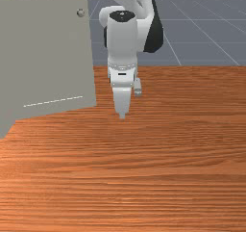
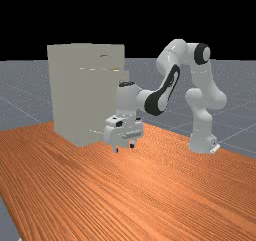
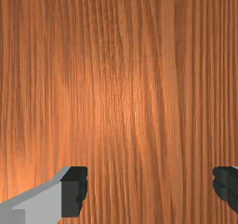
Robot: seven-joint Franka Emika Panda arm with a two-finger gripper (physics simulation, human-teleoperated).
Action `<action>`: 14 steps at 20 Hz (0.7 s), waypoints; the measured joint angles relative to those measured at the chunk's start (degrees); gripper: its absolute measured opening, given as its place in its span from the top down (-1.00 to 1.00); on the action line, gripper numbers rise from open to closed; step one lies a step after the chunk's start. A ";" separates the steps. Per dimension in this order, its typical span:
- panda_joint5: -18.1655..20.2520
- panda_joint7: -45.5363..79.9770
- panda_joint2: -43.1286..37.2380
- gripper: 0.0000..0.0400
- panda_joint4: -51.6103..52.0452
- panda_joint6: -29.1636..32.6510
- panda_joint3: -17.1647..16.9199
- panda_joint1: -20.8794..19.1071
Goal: Close the cabinet door
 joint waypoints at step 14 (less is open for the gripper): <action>7.14 81.19 -21.95 0.98 -12.91 -15.36 -2.98 3.99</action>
